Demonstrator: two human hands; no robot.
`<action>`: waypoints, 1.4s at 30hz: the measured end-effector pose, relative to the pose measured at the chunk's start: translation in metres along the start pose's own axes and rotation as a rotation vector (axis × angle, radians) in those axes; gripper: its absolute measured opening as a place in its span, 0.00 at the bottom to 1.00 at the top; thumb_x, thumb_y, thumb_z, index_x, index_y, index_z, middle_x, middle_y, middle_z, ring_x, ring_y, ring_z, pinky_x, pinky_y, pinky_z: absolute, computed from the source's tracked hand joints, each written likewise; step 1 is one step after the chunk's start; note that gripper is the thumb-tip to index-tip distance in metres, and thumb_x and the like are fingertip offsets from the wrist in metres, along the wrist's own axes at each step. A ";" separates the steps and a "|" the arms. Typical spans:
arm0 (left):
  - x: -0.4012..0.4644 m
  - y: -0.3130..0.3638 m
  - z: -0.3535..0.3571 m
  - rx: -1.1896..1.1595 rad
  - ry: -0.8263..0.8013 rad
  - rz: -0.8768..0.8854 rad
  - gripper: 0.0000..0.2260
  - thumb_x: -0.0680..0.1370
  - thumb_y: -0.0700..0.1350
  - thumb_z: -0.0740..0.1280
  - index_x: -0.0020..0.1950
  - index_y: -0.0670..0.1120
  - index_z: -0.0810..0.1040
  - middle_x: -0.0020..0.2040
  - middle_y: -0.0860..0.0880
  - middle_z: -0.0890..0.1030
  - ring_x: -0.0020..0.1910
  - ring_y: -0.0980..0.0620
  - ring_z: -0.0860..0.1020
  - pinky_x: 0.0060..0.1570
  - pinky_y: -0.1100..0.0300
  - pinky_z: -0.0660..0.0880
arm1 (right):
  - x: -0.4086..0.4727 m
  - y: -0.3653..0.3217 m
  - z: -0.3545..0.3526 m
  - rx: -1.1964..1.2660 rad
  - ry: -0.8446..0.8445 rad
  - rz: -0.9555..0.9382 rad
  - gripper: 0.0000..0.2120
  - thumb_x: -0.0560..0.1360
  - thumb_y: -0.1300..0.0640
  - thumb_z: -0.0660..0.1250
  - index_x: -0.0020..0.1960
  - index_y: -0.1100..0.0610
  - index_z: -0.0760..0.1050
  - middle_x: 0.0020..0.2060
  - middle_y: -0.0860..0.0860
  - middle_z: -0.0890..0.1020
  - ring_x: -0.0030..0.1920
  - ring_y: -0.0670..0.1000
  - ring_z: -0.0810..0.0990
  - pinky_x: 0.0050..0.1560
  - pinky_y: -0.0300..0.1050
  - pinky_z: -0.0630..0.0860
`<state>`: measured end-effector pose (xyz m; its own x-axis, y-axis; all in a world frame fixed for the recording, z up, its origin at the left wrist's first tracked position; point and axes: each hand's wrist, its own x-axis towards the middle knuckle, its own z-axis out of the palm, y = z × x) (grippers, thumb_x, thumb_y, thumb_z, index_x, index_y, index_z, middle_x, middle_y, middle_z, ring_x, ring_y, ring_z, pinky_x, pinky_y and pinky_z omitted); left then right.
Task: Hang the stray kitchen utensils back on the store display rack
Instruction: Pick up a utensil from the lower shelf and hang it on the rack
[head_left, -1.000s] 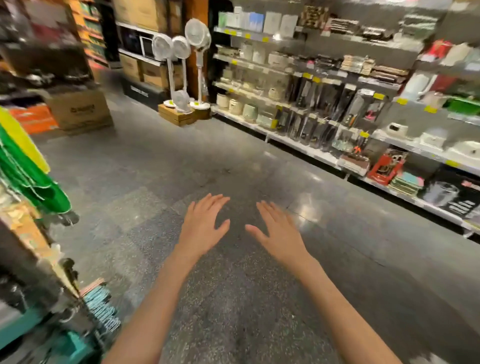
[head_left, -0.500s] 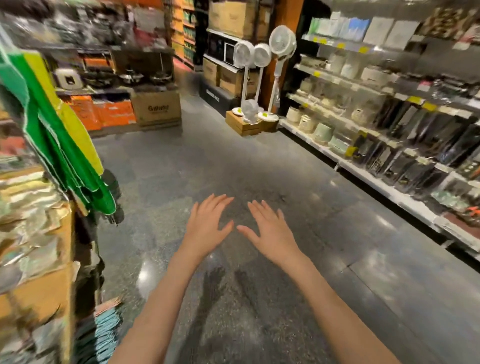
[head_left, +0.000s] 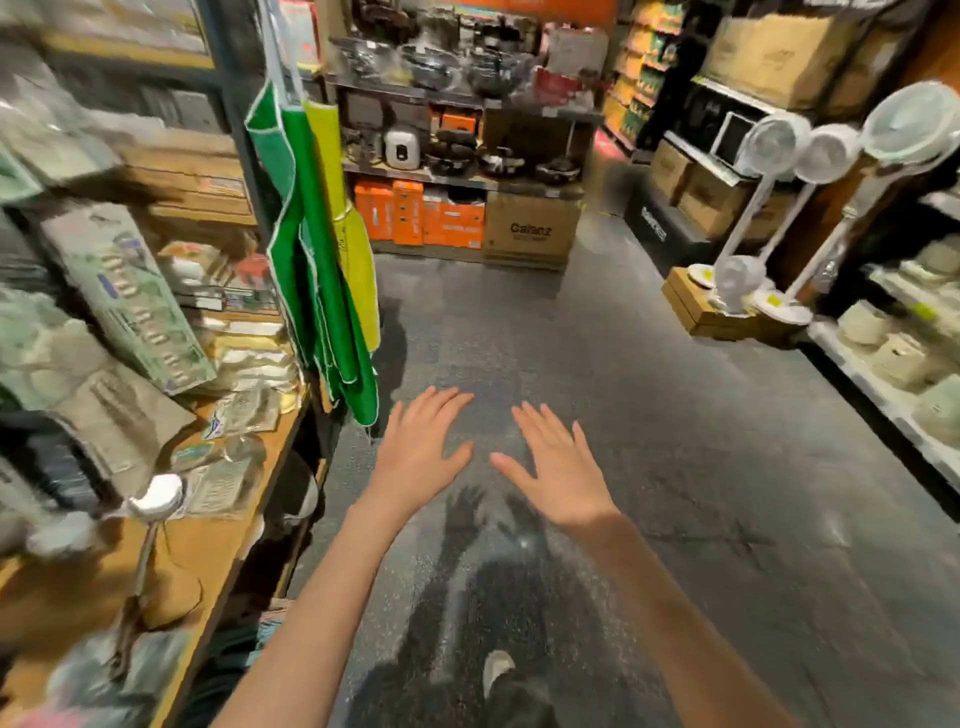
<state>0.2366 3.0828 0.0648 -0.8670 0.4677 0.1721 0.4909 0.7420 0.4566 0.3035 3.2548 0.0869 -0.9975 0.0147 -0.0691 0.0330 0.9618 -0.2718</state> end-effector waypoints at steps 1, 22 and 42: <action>0.014 -0.012 0.000 0.005 0.019 -0.049 0.26 0.78 0.53 0.61 0.74 0.54 0.58 0.76 0.54 0.59 0.76 0.53 0.52 0.74 0.47 0.49 | 0.028 0.000 0.003 0.001 -0.017 -0.051 0.34 0.77 0.35 0.49 0.77 0.50 0.45 0.77 0.45 0.47 0.76 0.45 0.41 0.75 0.52 0.38; 0.033 -0.319 -0.035 0.107 0.305 -1.027 0.27 0.77 0.56 0.60 0.74 0.54 0.59 0.75 0.55 0.60 0.75 0.55 0.55 0.73 0.51 0.53 | 0.380 -0.245 0.169 -0.113 -0.473 -0.948 0.34 0.78 0.35 0.49 0.77 0.50 0.45 0.77 0.46 0.49 0.76 0.45 0.44 0.76 0.51 0.42; -0.069 -0.608 0.171 -0.132 0.240 -1.549 0.33 0.71 0.50 0.69 0.72 0.60 0.58 0.73 0.56 0.62 0.73 0.54 0.59 0.72 0.49 0.58 | 0.523 -0.351 0.536 -0.132 -0.808 -1.115 0.33 0.77 0.38 0.54 0.77 0.48 0.47 0.76 0.42 0.50 0.74 0.39 0.43 0.76 0.49 0.48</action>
<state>0.0130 2.6818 -0.3743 -0.5000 -0.7712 -0.3939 -0.8522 0.3575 0.3819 -0.1964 2.7782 -0.3679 -0.1783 -0.8892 -0.4213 -0.8019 0.3794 -0.4616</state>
